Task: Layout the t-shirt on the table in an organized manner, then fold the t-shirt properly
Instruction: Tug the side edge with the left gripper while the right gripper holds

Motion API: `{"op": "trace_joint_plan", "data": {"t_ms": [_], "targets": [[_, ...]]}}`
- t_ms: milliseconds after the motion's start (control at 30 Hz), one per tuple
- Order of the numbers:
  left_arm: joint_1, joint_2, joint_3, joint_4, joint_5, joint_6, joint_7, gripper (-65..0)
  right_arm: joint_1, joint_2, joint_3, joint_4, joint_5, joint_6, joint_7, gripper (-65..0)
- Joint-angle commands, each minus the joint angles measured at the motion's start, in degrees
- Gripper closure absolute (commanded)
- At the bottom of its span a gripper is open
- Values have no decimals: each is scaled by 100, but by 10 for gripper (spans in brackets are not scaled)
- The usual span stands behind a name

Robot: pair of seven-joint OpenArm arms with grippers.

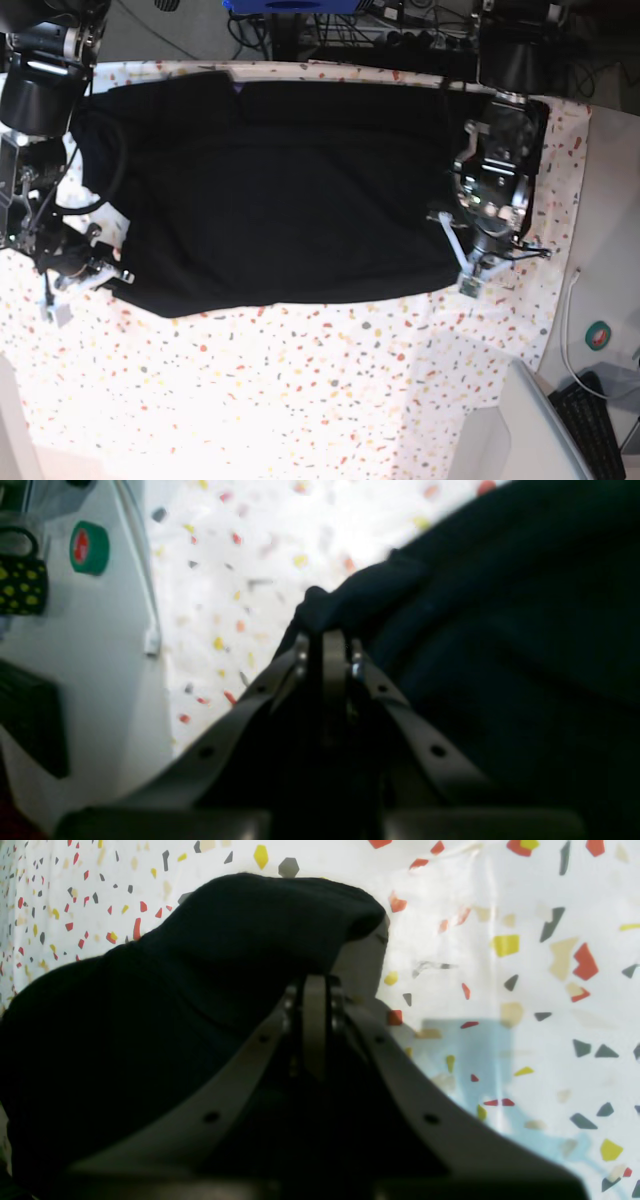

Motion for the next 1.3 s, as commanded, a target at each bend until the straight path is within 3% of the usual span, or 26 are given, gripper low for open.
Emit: {"op": "trace_joint_plan", "data": {"t_ms": [0,100,233,400,600,667,700,833,933,1067,1200,1267], "targets": [[2,33,-11,83,260,62,-78,0,128,75,14,85,61,26,94,0],[221,253,-11,154,901,62,-78,0,128,75,14,85,61,26,94,0],[547,280,227,540,1359,62,-104,-212,128,75,14,85,61,26,94,0],[1021,104,763,1314,1376,62,-104,-387,128,75,14,77,61,26,94,0],[1250,121,614,1991,1279,62,-86,-426,128,75,14,77,61,26,94,0],[1224,121,244,2219,805,-17,-86,-428,128,75,14,77,61,26,94,0],[1197,113,-11,2325,400,-236,-60,-428,128,75,14,77,61,26,94,0],[758,-116,-1118,2430,-1332,-1529,1056,-428,119,75,14,77,61,26,94,0],[186,-485,-1725,1736,-2606,-2267,1936,-429,119,75,6,77,53,26,94,0],[-508,-1065,-1953,294,-3837,-2434,2261,-429,119,75,6,77,53,26,86,0],[-1203,-1514,-1127,-1016,-4479,-2540,2234,-429,119,75,6,77,53,26,86,0],[-1440,-1549,-802,-1394,-4813,-2812,2234,-429,128,75,6,77,53,26,86,0]]}}
